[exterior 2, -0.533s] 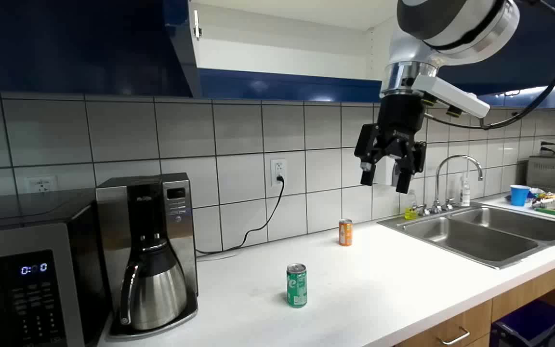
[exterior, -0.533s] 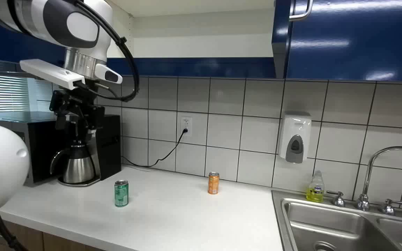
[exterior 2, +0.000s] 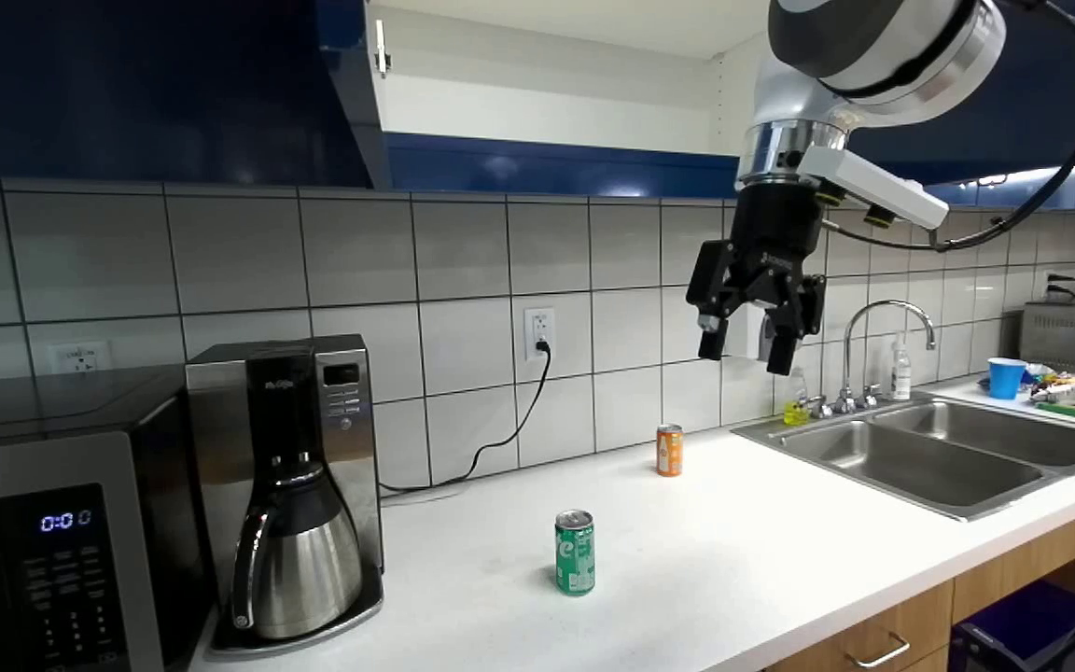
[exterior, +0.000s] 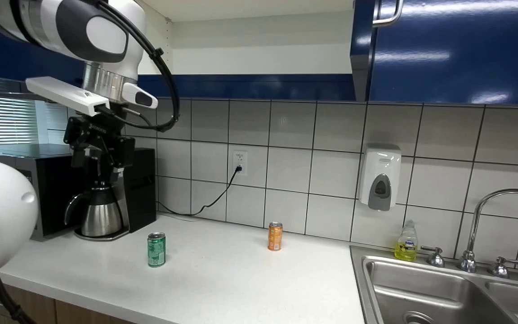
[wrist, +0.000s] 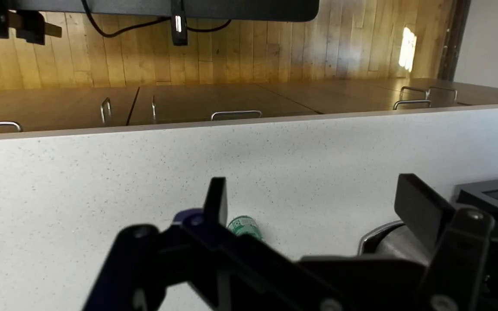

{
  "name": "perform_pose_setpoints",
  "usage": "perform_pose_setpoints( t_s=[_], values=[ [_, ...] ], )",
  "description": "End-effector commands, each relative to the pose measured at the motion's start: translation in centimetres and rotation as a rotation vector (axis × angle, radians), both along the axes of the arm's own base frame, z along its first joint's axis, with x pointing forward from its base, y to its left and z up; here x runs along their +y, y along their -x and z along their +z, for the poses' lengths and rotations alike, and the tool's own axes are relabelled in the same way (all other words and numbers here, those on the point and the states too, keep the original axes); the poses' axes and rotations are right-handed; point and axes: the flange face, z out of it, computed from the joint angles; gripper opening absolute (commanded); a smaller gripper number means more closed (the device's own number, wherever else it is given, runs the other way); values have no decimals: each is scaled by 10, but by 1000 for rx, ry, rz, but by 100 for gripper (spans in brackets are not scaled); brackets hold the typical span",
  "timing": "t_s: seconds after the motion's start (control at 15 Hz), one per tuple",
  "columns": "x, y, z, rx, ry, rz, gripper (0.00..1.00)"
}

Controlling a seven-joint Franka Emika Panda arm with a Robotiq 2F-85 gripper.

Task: Put the green can in the top cabinet

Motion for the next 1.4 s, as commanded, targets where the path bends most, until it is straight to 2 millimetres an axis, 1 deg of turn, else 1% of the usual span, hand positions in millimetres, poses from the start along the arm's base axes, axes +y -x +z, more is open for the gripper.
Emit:
perform_pose_setpoints(
  t_s=[0.0, 0.4, 0.53, 0.67, 0.93, 1.13, 1.33],
  values=[
    [0, 0, 1, 1, 0, 0, 100],
    [0, 0, 1, 1, 0, 0, 100],
    [-5, -5, -4, 1, 11, -4, 100],
    [-9, -14, -13, 11, 25, -3, 100],
    [-12, -38, -41, 19, 47, 9, 100],
    [-11, -58, -73, 19, 70, 29, 100],
    [-10, -75, -109, 30, 80, 49, 100]
  ],
)
